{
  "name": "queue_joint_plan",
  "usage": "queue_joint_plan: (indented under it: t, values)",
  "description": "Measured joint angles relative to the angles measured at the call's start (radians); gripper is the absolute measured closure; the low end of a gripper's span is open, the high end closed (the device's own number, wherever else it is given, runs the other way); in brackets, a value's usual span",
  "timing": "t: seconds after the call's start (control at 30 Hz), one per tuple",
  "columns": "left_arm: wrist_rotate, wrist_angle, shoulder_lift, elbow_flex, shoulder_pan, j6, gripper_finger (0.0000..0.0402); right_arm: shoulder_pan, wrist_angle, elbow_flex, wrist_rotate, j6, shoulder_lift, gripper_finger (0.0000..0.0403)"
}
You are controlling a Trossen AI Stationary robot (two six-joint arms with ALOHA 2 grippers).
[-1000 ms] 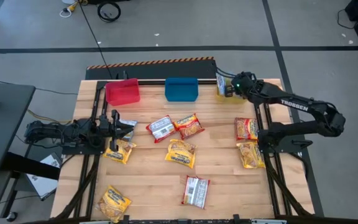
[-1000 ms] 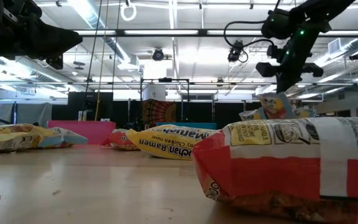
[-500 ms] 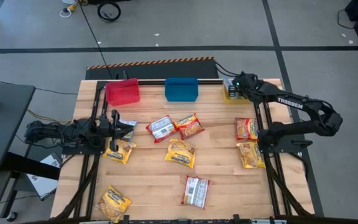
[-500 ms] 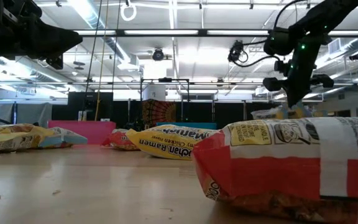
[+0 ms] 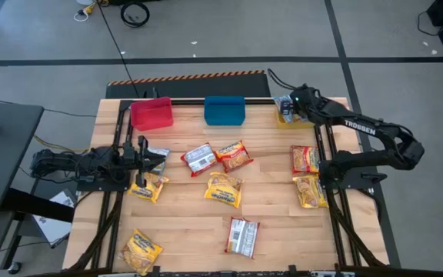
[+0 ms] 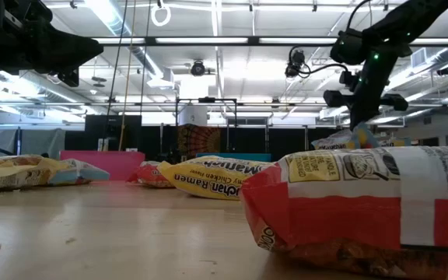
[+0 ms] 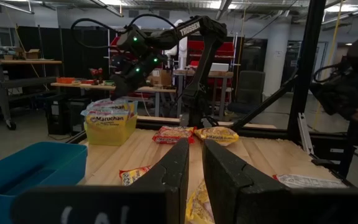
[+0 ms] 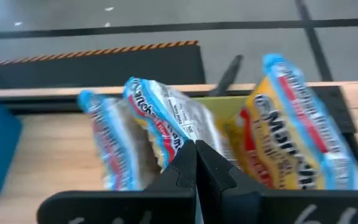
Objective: Sort Maruchan noodles
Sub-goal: Put the blue noodle pack into the yellow bin
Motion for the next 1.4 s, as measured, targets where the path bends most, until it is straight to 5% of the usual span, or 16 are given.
queue_joint_plan:
  t: [0.43,0.77,1.23,1.4]
  values:
    - [0.0,0.0,0.0,0.0,0.0,0.0,0.0349,0.008,-0.132,0.0,0.1,-0.075,0.092,0.04]
    - [0.0,0.0,0.0,0.0,0.0,0.0,0.0349,0.078,-0.344,0.002,0.347,-0.065,0.208,0.04]
    - [0.0,0.0,0.0,0.0,0.0,0.0,0.0349,0.078,-0.434,0.06,0.311,-0.096,0.16,0.0282]
    - [0.0,0.0,0.0,0.0,0.0,0.0,0.0349,0.114,-0.413,0.107,0.205,-0.097,0.096,0.0261]
